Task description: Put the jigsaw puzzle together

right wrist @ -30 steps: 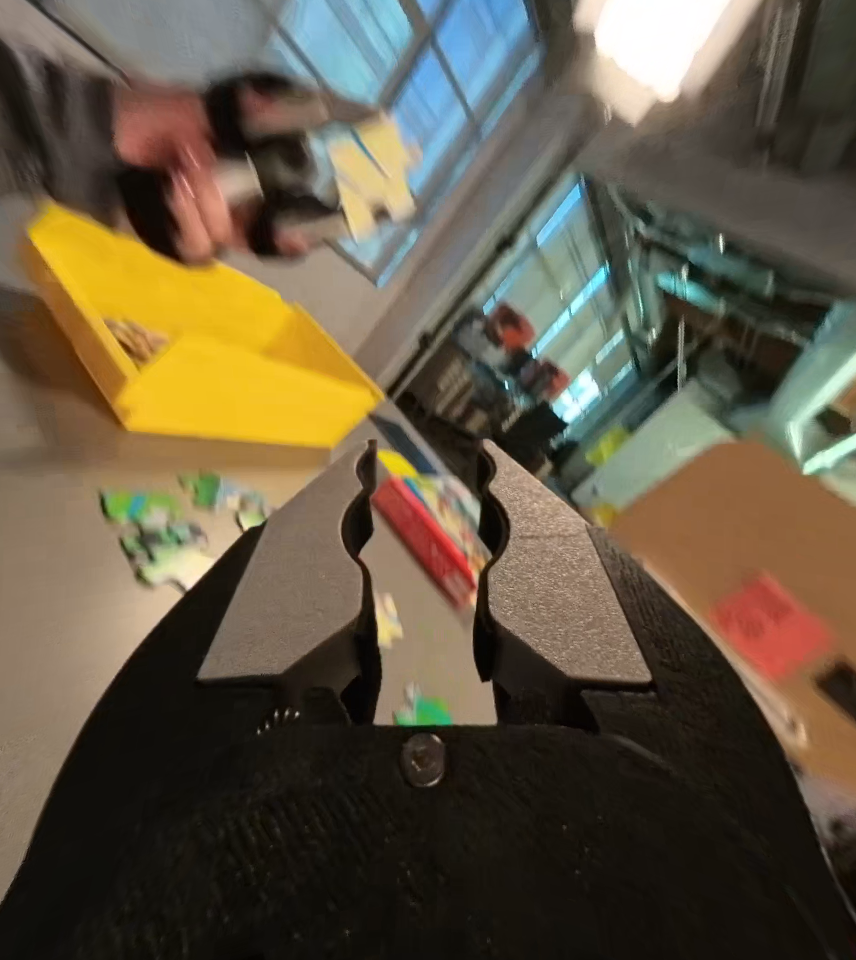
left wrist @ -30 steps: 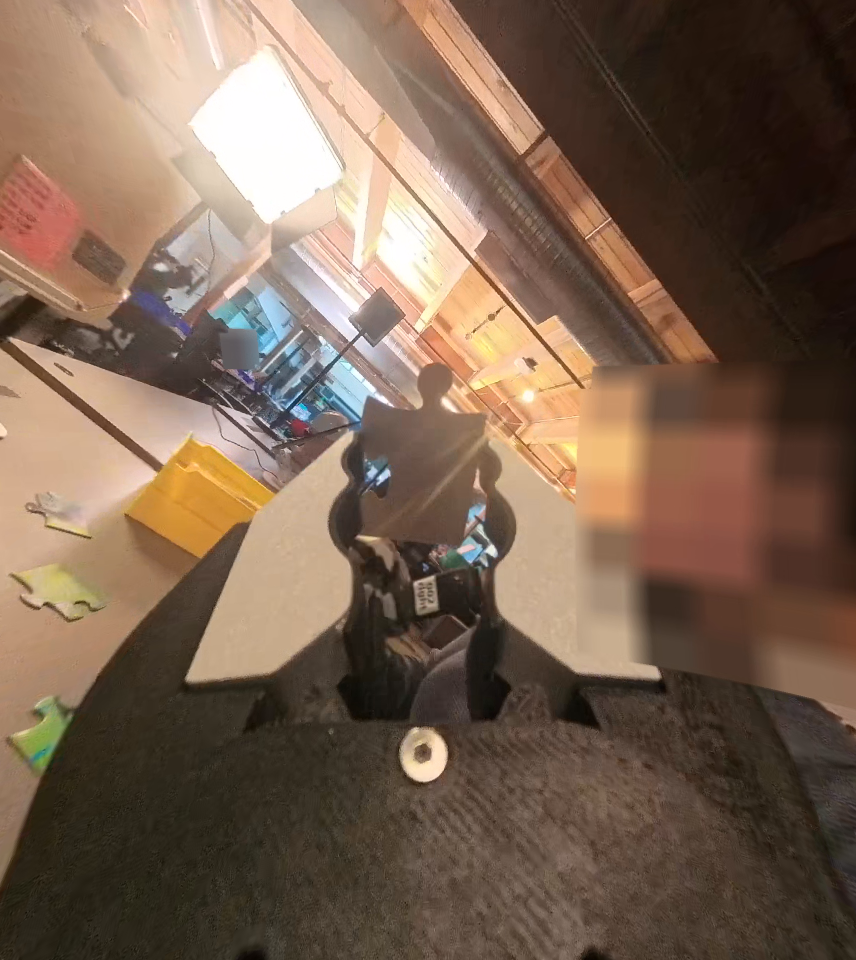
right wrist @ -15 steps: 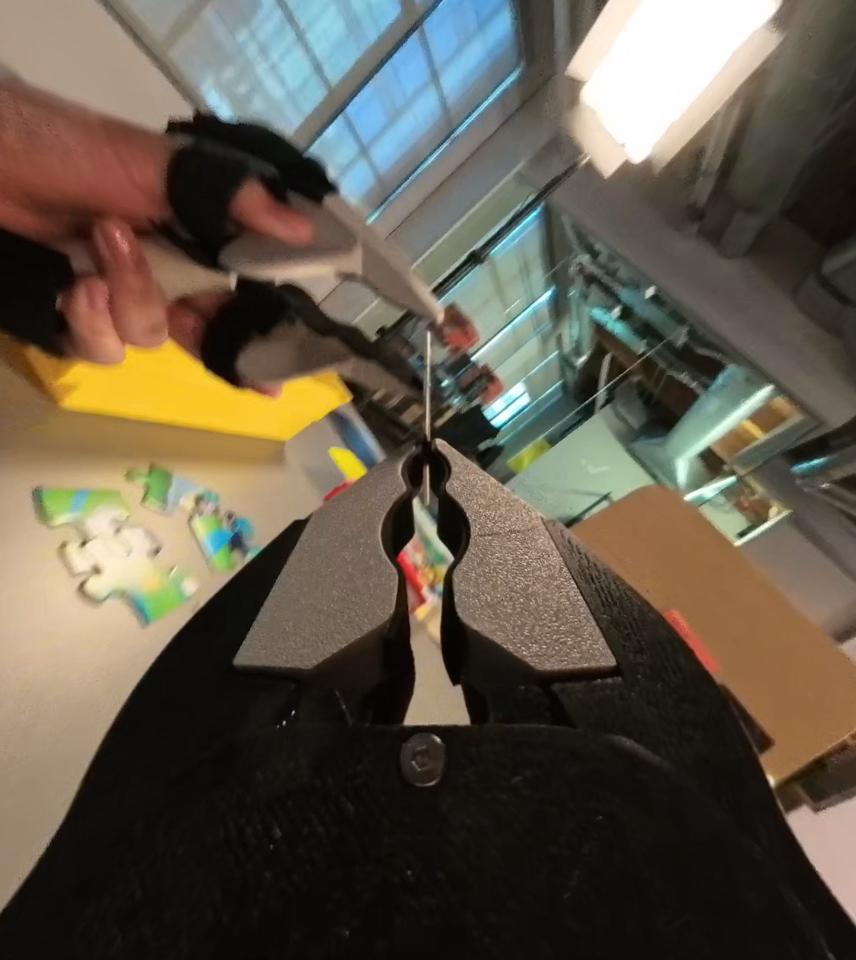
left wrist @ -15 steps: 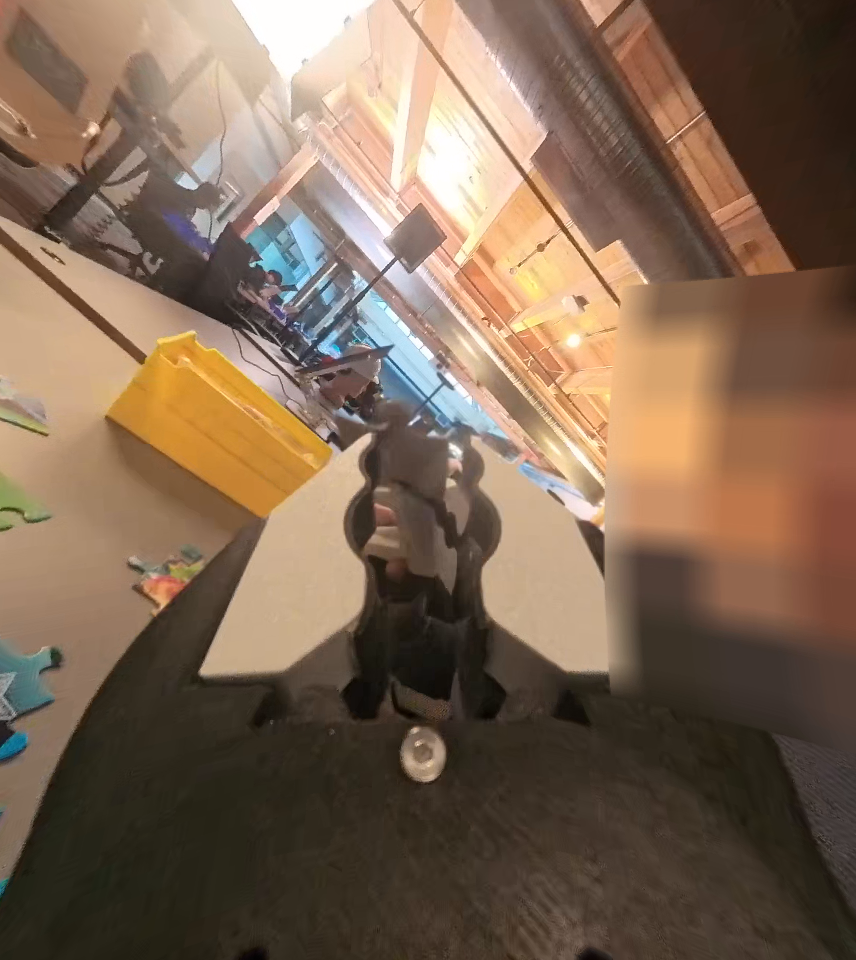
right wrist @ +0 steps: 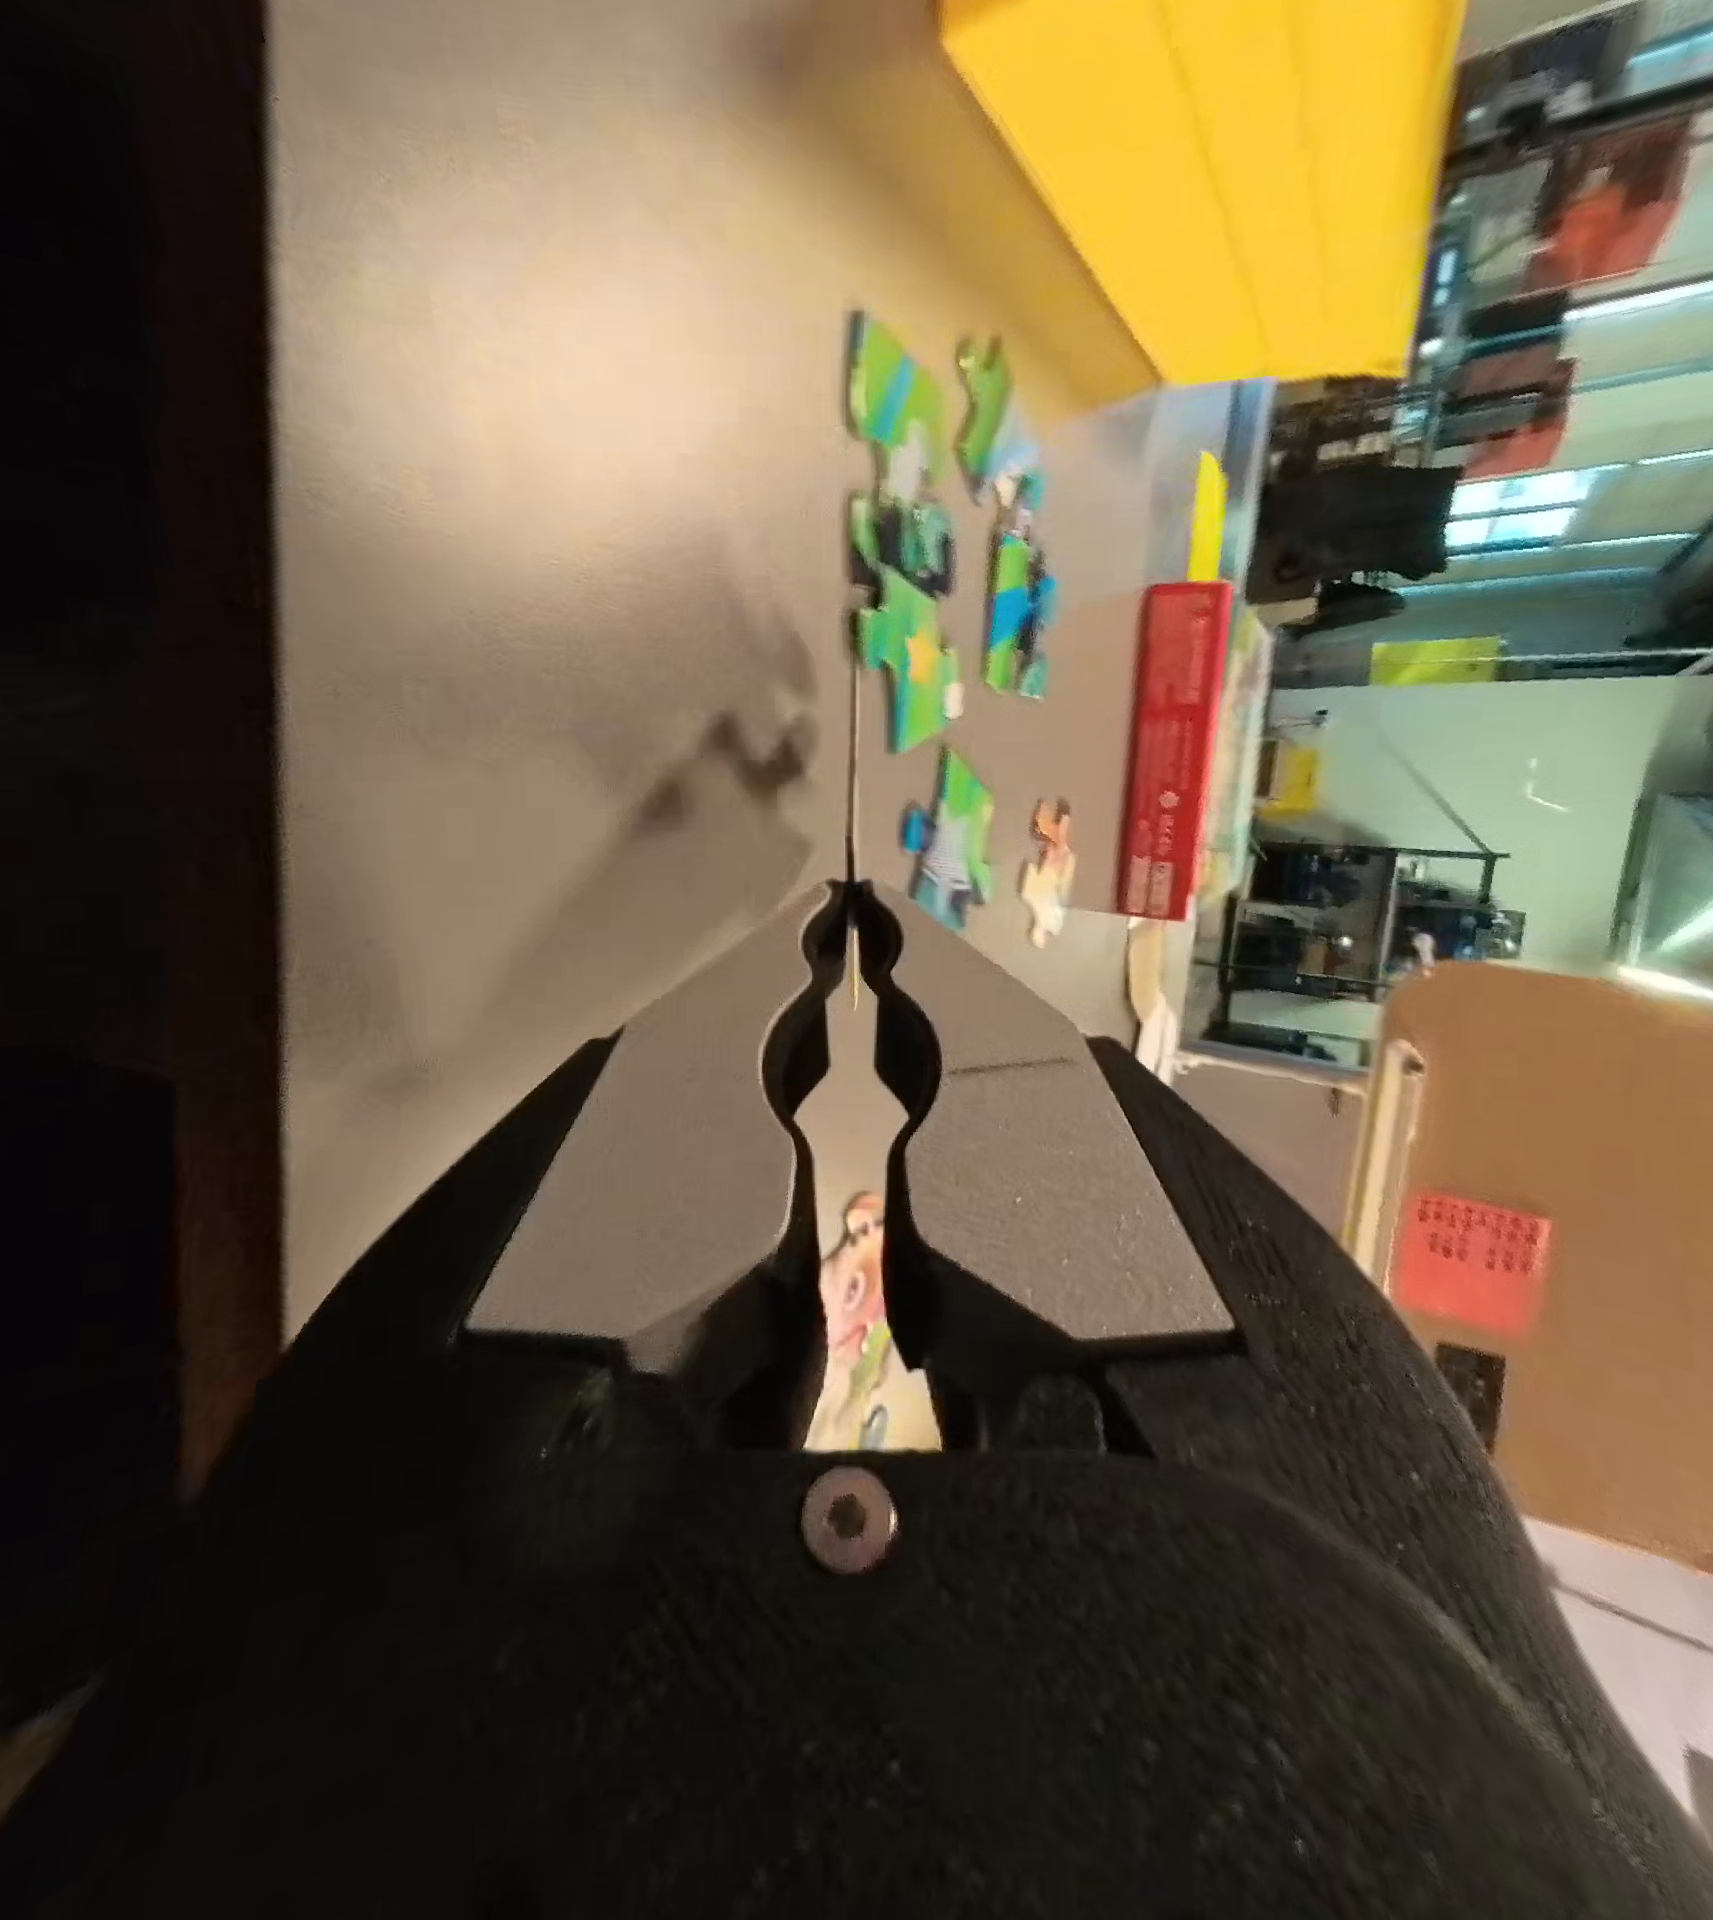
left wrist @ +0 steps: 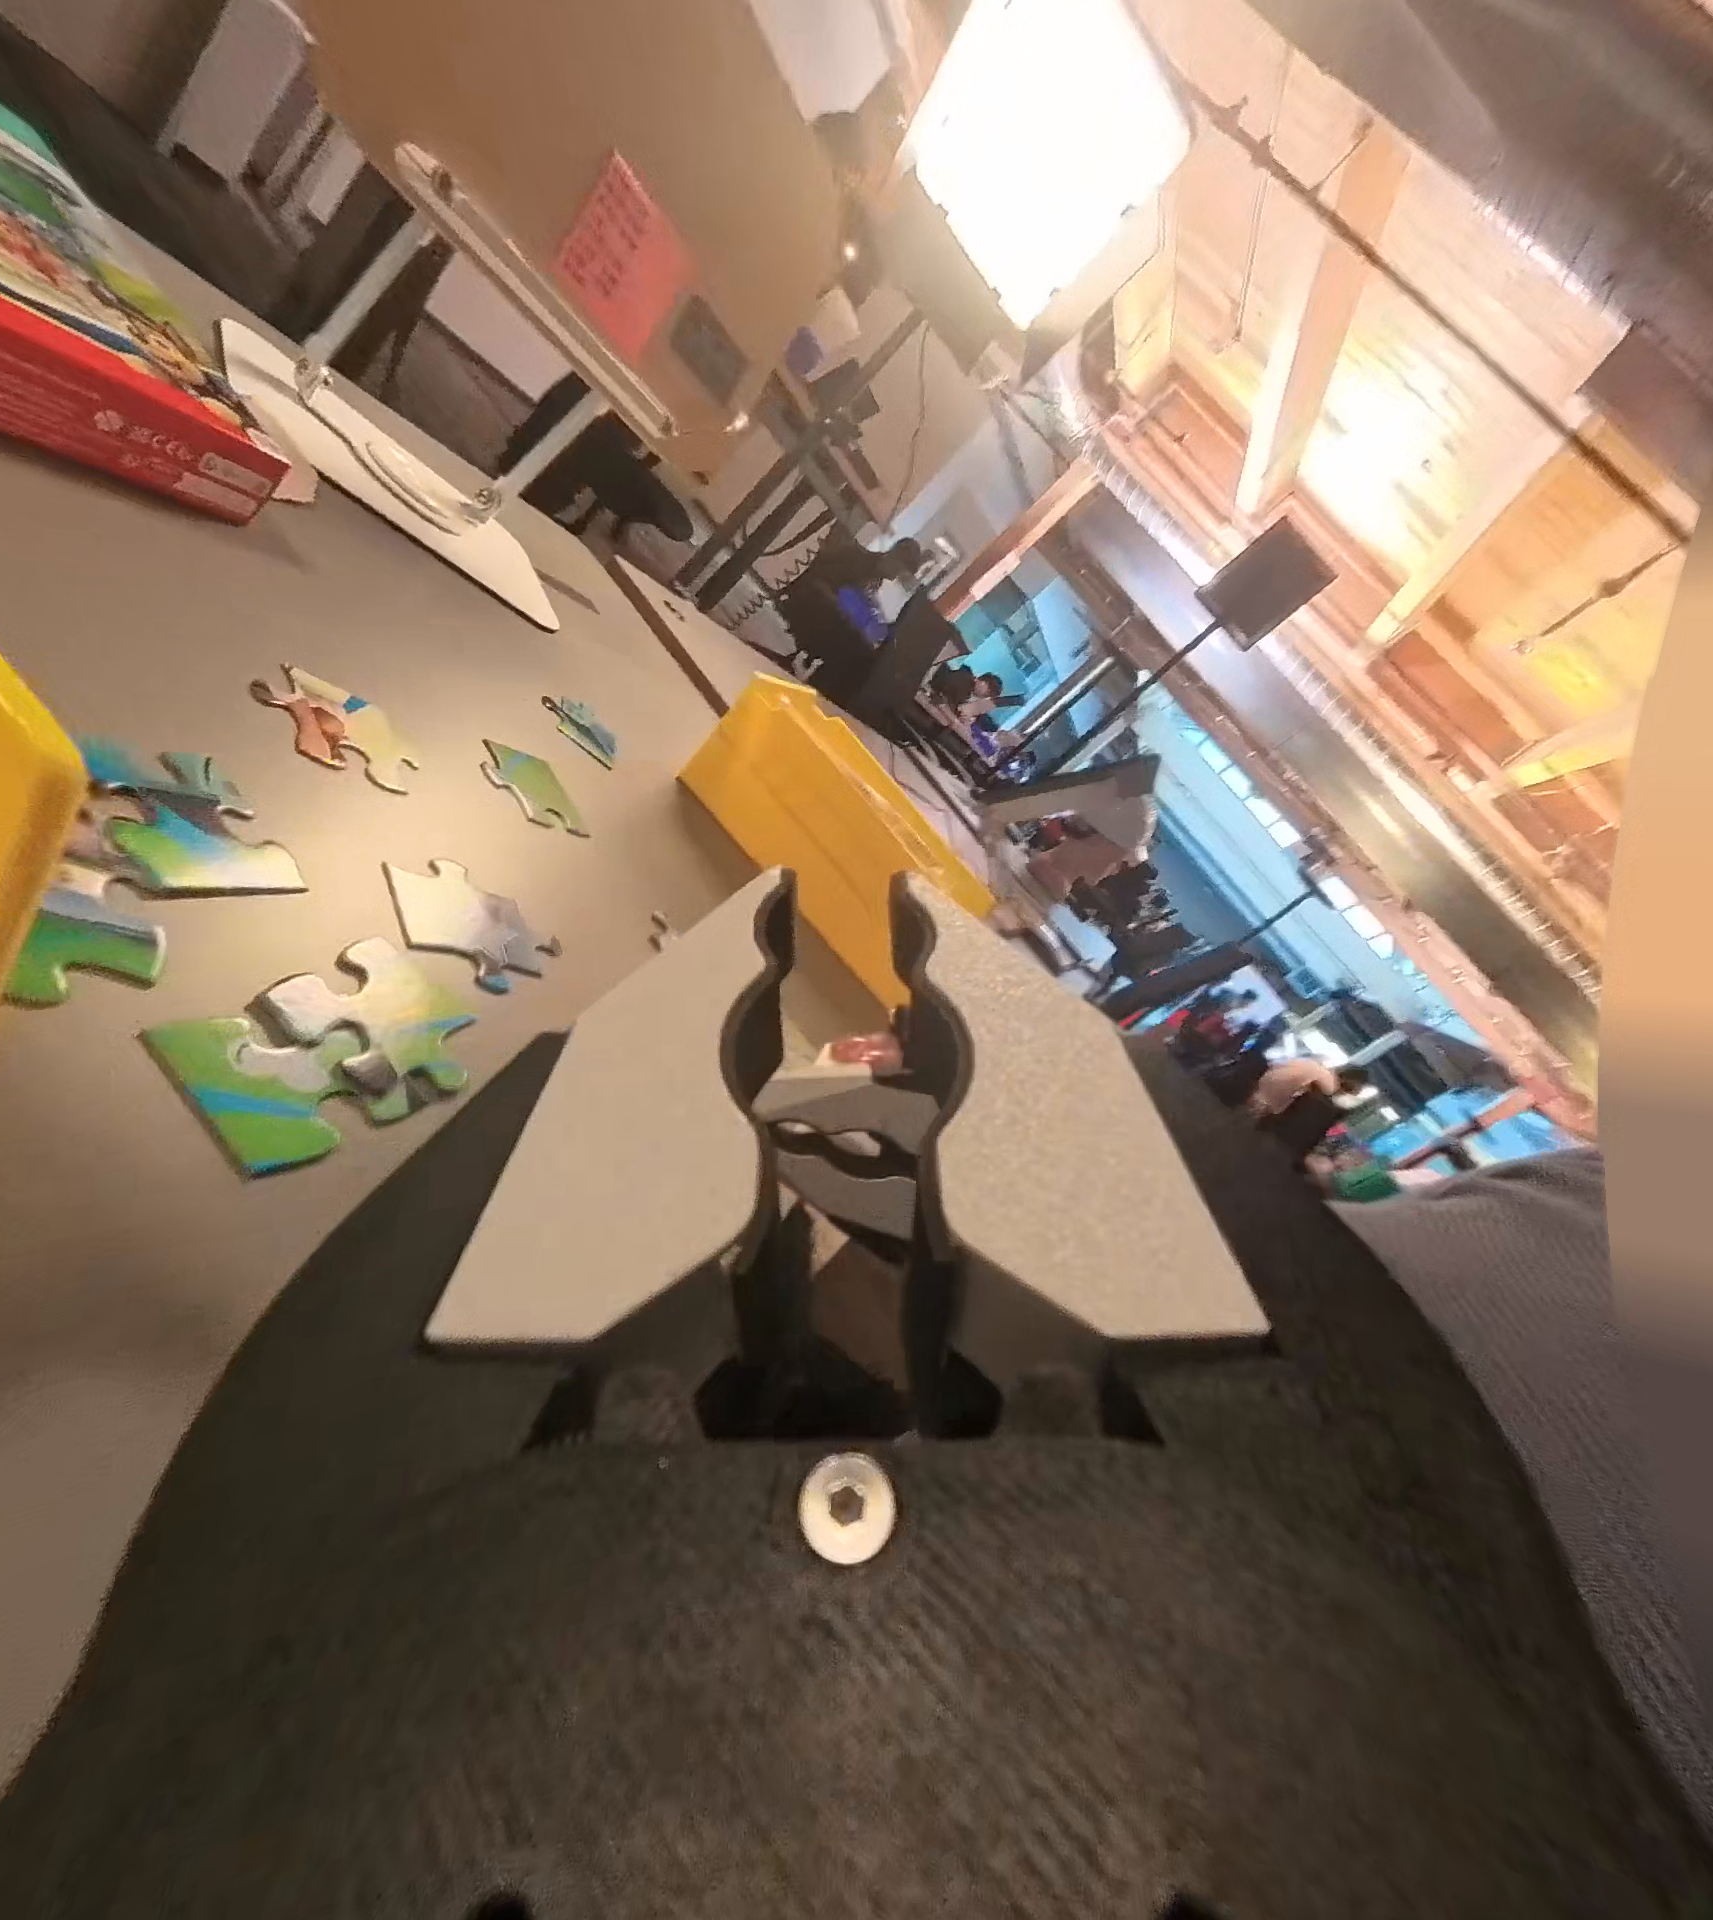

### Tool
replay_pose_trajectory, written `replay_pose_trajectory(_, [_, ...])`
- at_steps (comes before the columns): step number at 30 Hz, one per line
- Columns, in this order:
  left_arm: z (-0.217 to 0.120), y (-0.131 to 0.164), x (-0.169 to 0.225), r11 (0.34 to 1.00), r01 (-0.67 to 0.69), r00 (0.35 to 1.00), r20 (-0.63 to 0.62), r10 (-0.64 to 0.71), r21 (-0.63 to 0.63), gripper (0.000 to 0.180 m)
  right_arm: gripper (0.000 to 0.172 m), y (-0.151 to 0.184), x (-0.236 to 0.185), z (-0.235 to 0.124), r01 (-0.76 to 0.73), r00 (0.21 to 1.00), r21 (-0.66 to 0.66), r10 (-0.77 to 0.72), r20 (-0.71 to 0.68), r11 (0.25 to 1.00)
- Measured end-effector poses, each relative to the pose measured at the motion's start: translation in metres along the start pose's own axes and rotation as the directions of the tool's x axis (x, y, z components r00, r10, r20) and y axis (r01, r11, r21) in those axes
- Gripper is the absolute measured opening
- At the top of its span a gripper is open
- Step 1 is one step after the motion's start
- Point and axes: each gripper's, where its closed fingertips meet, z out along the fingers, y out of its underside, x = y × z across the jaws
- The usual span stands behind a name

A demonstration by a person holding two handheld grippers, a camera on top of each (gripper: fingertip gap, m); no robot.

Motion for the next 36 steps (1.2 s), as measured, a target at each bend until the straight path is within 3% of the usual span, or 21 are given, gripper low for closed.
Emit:
replay_pose_trajectory(5, [-0.012,0.011,0.000,0.994,-0.078,0.992,0.095,0.085,-0.074,0.016,0.004,-0.012,-0.027,0.010,0.017,0.995,-0.070,-0.010,0.101,0.997])
replay_pose_trajectory(12, [-0.015,0.013,0.000,0.994,-0.065,0.993,0.091,0.073,-0.089,0.016,0.015,-0.034,-0.032,0.011,-0.267,0.933,-0.008,0.260,0.249,0.964])
replay_pose_trajectory(16, [-0.010,0.020,0.001,0.988,-0.083,0.991,0.096,0.096,-0.129,0.016,0.043,-0.049,-0.031,0.002,-0.527,0.768,0.023,0.465,0.440,0.850])
replay_pose_trajectory(19, [-0.010,0.019,0.000,0.989,-0.082,0.991,0.098,0.094,-0.124,0.017,0.044,-0.049,-0.010,-0.006,-0.675,0.660,0.084,0.550,0.512,0.733])
replay_pose_trajectory(21, [-0.013,0.018,-0.002,0.990,-0.082,0.989,0.111,0.095,-0.117,0.017,0.045,-0.031,0.014,-0.003,-0.715,0.643,0.113,0.585,0.495,0.690])
replay_pose_trajectory(25, [-0.016,0.017,-0.006,0.992,-0.080,0.987,0.130,0.092,-0.099,0.017,0.055,0.023,0.065,0.035,-0.755,0.610,0.081,0.651,0.452,0.651])
replay_pose_trajectory(29, [-0.017,0.020,-0.009,0.992,-0.074,0.984,0.152,0.089,-0.103,0.017,0.059,0.070,0.088,0.105,-0.778,0.537,-0.060,0.712,0.453,0.626])
replay_pose_trajectory(33, [-0.022,0.024,-0.013,0.989,-0.097,0.970,0.209,0.120,-0.116,0.018,0.064,0.086,0.090,0.160,-0.812,0.433,-0.159,0.762,0.481,0.561])
replay_pose_trajectory(36, [-0.031,0.024,-0.018,0.985,-0.122,0.952,0.265,0.151,-0.125,0.019,0.069,0.090,0.088,0.181,-0.810,0.385,-0.216,0.773,0.504,0.545])
